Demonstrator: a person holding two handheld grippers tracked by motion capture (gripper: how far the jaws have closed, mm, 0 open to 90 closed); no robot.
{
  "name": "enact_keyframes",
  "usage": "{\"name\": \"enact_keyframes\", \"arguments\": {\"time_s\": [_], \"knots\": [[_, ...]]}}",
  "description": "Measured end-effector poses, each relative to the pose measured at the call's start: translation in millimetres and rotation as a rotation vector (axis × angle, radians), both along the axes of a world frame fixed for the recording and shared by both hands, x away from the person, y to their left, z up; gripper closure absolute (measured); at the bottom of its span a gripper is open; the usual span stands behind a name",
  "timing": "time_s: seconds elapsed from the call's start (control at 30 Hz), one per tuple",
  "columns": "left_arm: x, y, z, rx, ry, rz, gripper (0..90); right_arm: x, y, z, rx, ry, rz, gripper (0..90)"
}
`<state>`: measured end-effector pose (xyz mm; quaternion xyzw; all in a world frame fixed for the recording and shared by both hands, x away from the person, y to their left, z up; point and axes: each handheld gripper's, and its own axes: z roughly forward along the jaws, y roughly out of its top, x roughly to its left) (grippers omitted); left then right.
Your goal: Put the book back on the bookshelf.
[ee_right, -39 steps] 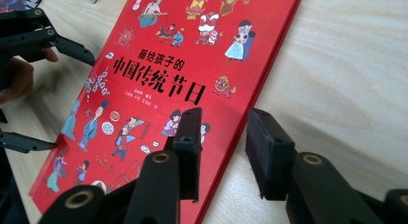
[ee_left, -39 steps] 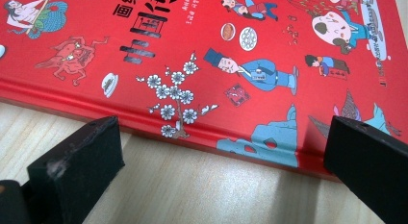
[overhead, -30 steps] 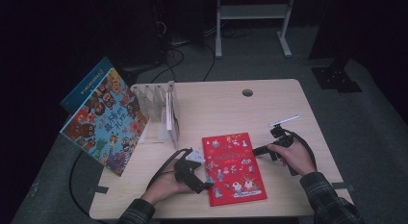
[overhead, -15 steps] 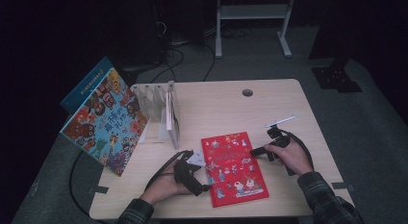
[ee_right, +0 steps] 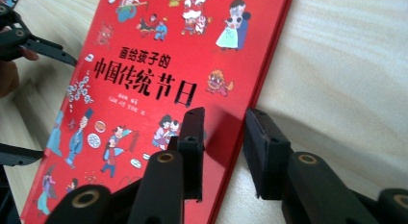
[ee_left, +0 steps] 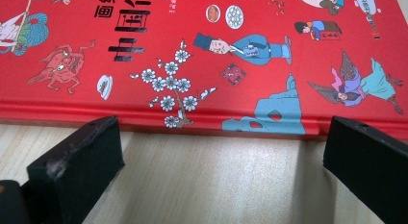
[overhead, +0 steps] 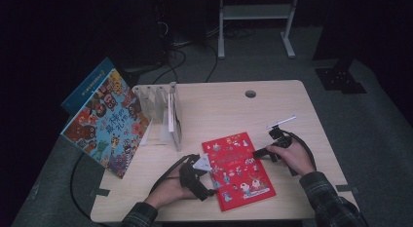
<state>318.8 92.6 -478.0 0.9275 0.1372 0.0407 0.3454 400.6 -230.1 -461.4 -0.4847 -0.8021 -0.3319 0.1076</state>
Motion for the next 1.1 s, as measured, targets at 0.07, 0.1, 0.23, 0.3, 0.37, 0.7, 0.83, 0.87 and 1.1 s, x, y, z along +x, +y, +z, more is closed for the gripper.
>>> {"name": "enact_keyframes", "arguments": {"time_s": [0.07, 0.1, 0.23, 0.3, 0.37, 0.7, 0.83, 0.87, 1.1], "knots": [[-0.1, 0.3, -0.3, -0.005, 0.0, 0.0, 0.0, 0.0, -1.9, 3.0, 0.024, -0.001, 0.0, 71.9], [-0.1, 0.3, -0.3, -0.005, 0.0, 0.0, 0.0, 0.1, -2.7, 4.0, 0.065, 0.017, 0.006, 71.2], [-0.3, 0.7, -0.6, -0.007, -0.001, 0.0, 0.0, 1.1, -0.2, 2.7, 0.036, 0.004, 0.0, 69.8], [-0.3, 0.8, -0.8, -0.01, -0.003, 0.0, 0.0, 3.6, -2.2, 2.4, 0.044, 0.017, -0.01, 70.0], [-0.3, 0.9, -0.9, -0.011, -0.003, -0.001, 0.0, 5.6, -2.6, 2.0, 0.039, 0.028, -0.017, 69.9], [-0.5, 1.5, -1.6, -0.021, -0.007, -0.002, 0.0, 14.8, -4.0, -7.6, 0.049, 0.095, -0.028, 72.7], [-0.4, 1.9, -1.9, -0.019, -0.013, -0.008, 0.0, 14.8, -4.8, -7.3, 0.052, 0.103, -0.026, 73.5], [-0.5, 1.9, -2.2, -0.02, -0.016, -0.01, 0.0, 14.8, -5.4, -6.9, 0.054, 0.104, -0.024, 74.0], [-0.7, 3.0, -2.6, -0.013, -0.029, -0.028, 0.0, 14.1, -8.3, -4.7, 0.074, 0.105, -0.016, 74.8]]}}
